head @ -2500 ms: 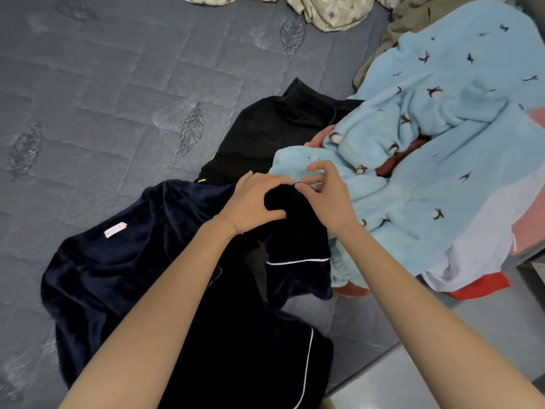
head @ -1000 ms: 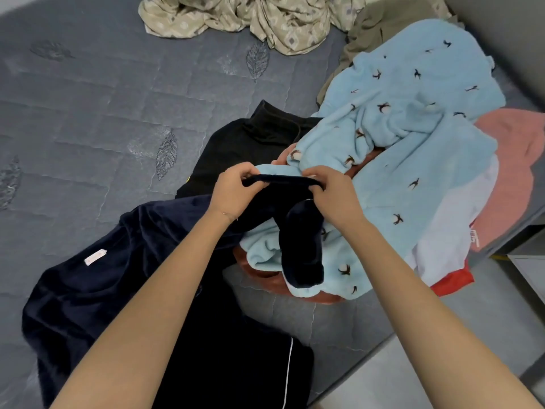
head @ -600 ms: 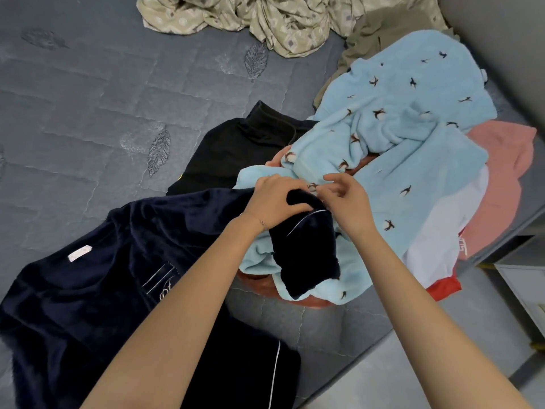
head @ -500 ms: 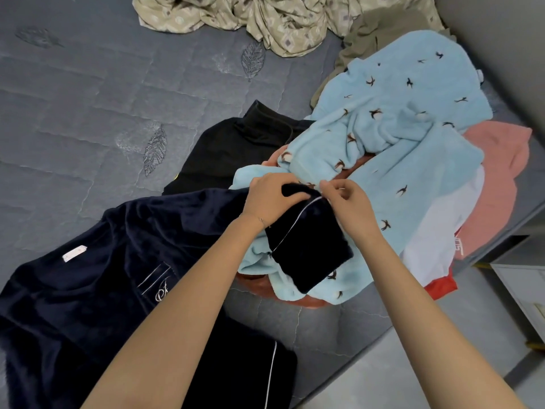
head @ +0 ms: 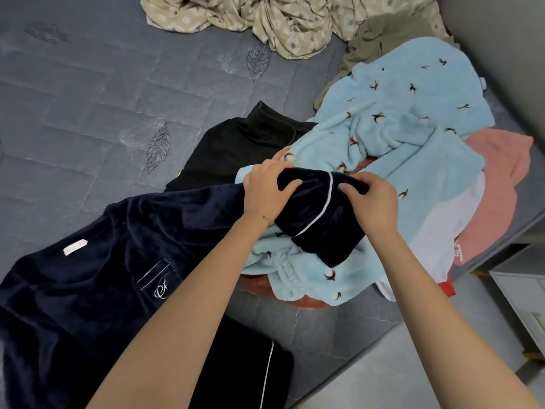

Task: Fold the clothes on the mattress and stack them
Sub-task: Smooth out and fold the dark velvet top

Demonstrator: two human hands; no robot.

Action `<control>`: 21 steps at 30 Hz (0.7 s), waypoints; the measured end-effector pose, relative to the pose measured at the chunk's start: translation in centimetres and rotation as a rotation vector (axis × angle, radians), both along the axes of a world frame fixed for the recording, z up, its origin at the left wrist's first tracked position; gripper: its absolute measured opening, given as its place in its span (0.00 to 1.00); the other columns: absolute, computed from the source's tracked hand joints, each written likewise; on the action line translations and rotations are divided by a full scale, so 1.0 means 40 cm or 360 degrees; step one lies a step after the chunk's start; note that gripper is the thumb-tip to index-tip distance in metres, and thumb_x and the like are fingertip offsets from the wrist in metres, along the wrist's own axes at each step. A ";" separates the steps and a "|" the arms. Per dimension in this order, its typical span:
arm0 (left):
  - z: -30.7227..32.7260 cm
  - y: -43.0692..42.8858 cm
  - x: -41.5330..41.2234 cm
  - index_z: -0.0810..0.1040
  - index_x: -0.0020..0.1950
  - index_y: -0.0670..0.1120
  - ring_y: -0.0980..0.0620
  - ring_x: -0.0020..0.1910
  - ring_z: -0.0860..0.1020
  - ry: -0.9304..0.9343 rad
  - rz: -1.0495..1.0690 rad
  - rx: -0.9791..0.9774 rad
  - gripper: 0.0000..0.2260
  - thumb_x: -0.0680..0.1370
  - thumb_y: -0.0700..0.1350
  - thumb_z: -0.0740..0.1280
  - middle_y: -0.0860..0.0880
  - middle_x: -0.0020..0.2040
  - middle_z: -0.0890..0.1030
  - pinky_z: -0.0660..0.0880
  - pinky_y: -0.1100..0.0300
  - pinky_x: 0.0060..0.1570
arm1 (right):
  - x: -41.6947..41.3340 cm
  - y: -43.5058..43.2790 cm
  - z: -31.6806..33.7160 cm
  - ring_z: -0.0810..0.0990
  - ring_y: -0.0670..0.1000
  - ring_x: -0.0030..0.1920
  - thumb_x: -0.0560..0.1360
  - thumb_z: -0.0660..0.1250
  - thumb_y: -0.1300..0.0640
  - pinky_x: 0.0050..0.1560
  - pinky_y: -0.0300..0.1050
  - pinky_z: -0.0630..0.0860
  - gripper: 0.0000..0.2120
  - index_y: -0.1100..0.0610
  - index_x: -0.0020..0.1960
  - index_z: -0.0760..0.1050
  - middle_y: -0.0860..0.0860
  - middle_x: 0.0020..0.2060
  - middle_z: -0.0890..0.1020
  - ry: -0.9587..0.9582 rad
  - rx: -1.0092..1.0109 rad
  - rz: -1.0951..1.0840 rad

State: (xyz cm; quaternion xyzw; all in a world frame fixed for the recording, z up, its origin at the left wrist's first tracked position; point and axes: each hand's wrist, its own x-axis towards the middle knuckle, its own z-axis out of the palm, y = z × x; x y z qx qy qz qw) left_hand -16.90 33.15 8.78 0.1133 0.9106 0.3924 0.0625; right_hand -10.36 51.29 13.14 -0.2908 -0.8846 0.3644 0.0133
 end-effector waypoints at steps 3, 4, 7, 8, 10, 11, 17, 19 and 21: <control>-0.016 -0.049 0.019 0.69 0.72 0.55 0.50 0.68 0.68 0.0087 -0.0054 -0.0271 0.22 0.79 0.55 0.65 0.49 0.67 0.71 0.59 0.47 0.71 | -0.005 0.003 -0.015 0.79 0.53 0.55 0.77 0.67 0.53 0.57 0.49 0.73 0.11 0.54 0.57 0.82 0.50 0.52 0.84 -0.0056 0.0240 0.0104; -0.020 -0.066 0.028 0.65 0.75 0.55 0.49 0.71 0.64 0.0082 -0.0063 -0.0359 0.24 0.80 0.55 0.63 0.48 0.71 0.68 0.56 0.45 0.73 | -0.007 -0.003 -0.019 0.77 0.56 0.58 0.78 0.66 0.52 0.61 0.53 0.70 0.13 0.54 0.60 0.81 0.51 0.55 0.83 -0.0109 0.0349 0.0146; -0.034 -0.123 0.058 0.61 0.77 0.55 0.47 0.77 0.54 0.0045 -0.0044 -0.0531 0.25 0.81 0.58 0.59 0.46 0.78 0.58 0.46 0.43 0.75 | -0.012 -0.056 -0.024 0.70 0.58 0.66 0.78 0.66 0.50 0.69 0.56 0.60 0.17 0.52 0.65 0.77 0.52 0.62 0.78 -0.0101 0.0587 0.0279; -0.037 -0.145 0.068 0.61 0.77 0.54 0.47 0.78 0.53 0.0045 -0.0023 -0.0553 0.25 0.81 0.58 0.59 0.46 0.78 0.57 0.45 0.43 0.75 | -0.013 -0.082 -0.023 0.69 0.57 0.67 0.78 0.66 0.48 0.71 0.58 0.56 0.18 0.52 0.66 0.76 0.52 0.64 0.77 -0.0051 0.0651 0.0338; -0.040 -0.193 0.086 0.61 0.77 0.55 0.47 0.78 0.50 0.0041 0.0028 -0.0576 0.25 0.81 0.59 0.58 0.47 0.79 0.56 0.42 0.44 0.75 | -0.015 -0.138 -0.017 0.67 0.58 0.70 0.78 0.66 0.46 0.74 0.60 0.52 0.20 0.53 0.66 0.75 0.53 0.65 0.76 0.0017 0.0767 0.0455; -0.042 -0.219 0.096 0.60 0.77 0.55 0.47 0.78 0.50 0.0038 0.0052 -0.0589 0.25 0.81 0.59 0.58 0.47 0.79 0.55 0.42 0.44 0.74 | -0.017 -0.167 -0.013 0.66 0.58 0.71 0.78 0.66 0.46 0.74 0.60 0.52 0.21 0.54 0.67 0.75 0.53 0.66 0.75 0.0024 0.0817 0.0521; -0.054 -0.385 0.158 0.59 0.77 0.55 0.46 0.79 0.48 0.0021 0.0212 -0.0676 0.26 0.80 0.60 0.57 0.46 0.79 0.54 0.41 0.43 0.74 | 0.000 -0.345 -0.018 0.64 0.58 0.73 0.78 0.65 0.43 0.74 0.58 0.56 0.26 0.54 0.72 0.70 0.54 0.70 0.72 0.0057 0.0784 0.0887; -0.056 -0.449 0.187 0.59 0.78 0.55 0.45 0.79 0.47 0.0009 0.0289 -0.0690 0.27 0.80 0.61 0.57 0.46 0.79 0.53 0.40 0.42 0.74 | 0.014 -0.409 -0.025 0.62 0.57 0.75 0.78 0.65 0.43 0.75 0.58 0.55 0.27 0.54 0.73 0.69 0.54 0.72 0.70 0.0036 0.0745 0.0950; -0.057 -0.518 0.222 0.57 0.78 0.55 0.45 0.79 0.46 -0.0007 0.0353 -0.0729 0.27 0.81 0.61 0.56 0.46 0.80 0.52 0.40 0.42 0.74 | 0.029 -0.475 -0.031 0.61 0.57 0.75 0.78 0.65 0.42 0.75 0.58 0.56 0.28 0.53 0.74 0.68 0.54 0.72 0.69 0.0030 0.0729 0.1015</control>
